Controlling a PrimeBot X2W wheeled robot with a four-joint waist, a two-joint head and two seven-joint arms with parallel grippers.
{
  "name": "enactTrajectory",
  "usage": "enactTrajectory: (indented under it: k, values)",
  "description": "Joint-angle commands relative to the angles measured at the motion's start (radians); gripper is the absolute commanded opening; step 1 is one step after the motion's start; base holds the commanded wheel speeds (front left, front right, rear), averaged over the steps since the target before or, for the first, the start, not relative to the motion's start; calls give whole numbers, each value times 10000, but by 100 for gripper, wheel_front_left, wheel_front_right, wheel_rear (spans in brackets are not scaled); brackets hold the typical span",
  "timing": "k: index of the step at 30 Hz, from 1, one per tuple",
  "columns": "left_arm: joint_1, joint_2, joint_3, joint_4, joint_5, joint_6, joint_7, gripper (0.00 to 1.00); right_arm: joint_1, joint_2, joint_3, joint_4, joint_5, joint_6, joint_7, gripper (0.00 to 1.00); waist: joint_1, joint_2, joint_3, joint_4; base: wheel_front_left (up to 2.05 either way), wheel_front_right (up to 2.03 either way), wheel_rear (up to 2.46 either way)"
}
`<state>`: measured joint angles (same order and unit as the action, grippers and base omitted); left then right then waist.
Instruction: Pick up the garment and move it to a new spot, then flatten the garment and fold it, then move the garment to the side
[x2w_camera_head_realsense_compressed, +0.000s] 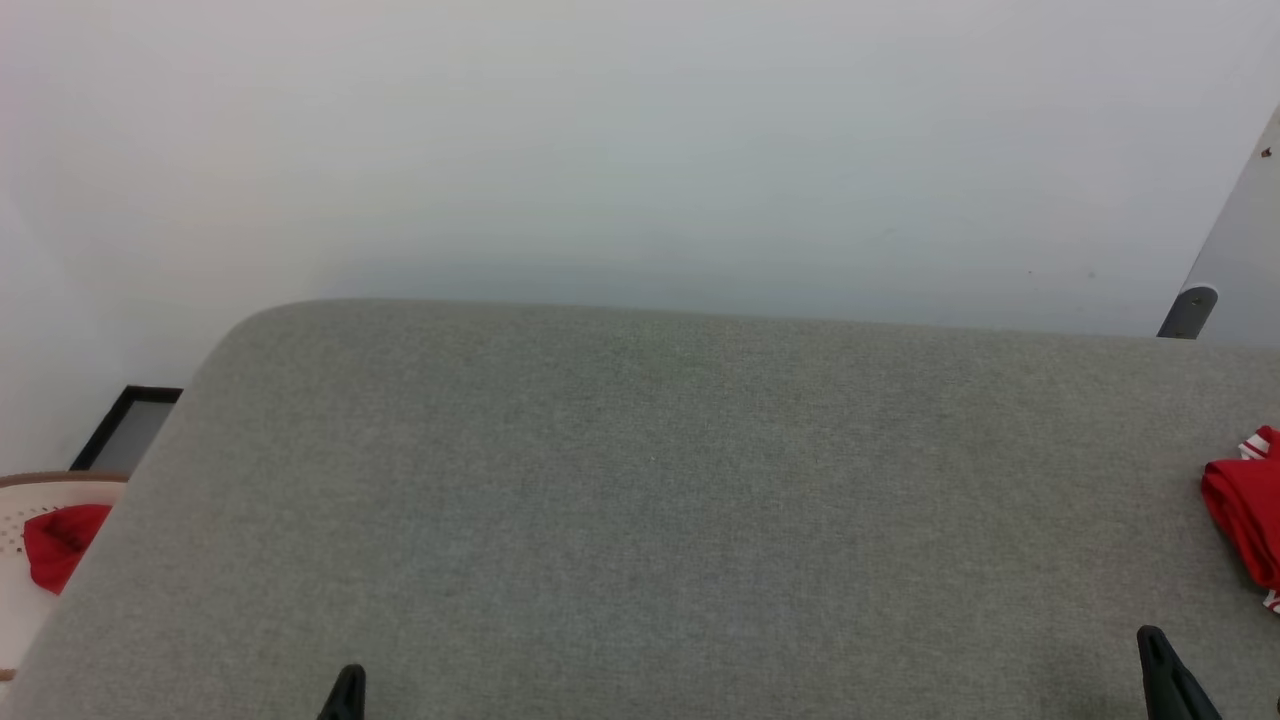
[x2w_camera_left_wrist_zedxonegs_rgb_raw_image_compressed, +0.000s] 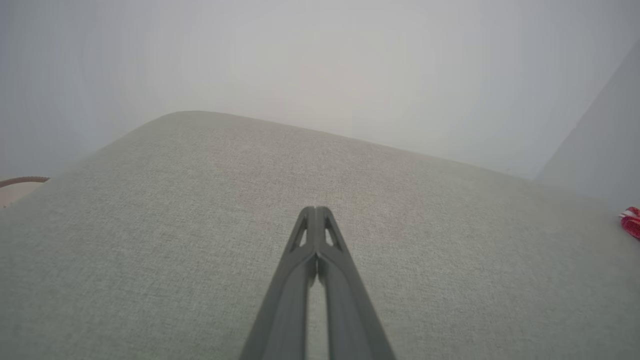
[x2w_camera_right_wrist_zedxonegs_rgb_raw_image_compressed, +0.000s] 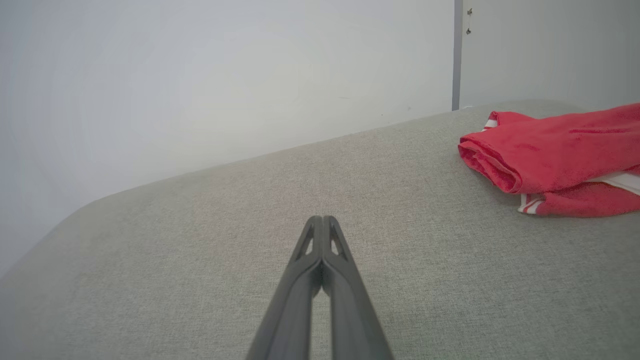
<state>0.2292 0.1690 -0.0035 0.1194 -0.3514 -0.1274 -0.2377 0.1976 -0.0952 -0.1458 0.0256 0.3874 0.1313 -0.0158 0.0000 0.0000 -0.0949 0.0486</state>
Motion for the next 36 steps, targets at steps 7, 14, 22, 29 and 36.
enactTrajectory:
  k: [7, 14, 22, 29, 36]
  values:
    - [-551, -62, 183, 19, -1486, -5, 369, 0, -513, -16, 22, 97, 1462, -1, 149, 0, 0, 0, 61, -31, 0, 0, 0]
    - [-844, -171, 286, 139, -2599, -8, 683, 0, -767, 30, 61, 291, 2543, -1, 252, 0, 0, 0, 118, -59, 0, 0, 0]
    - [-1149, -288, 392, 266, -3765, -12, 1015, 0, -1048, 79, 94, 502, 3677, -2, 370, 0, 0, 0, 182, -91, 0, 0, 0]
    - [-1398, -382, 479, 365, -4696, -15, 1280, 0, -1276, 118, 119, 676, 4588, -2, 468, 0, 0, 0, 238, -118, 0, 0, 0]
    - [-1626, -472, 560, 460, -5567, -19, 1526, 0, -1477, 155, 141, 839, 5424, -3, 560, 0, 0, 0, 294, -146, 0, 0, 0]
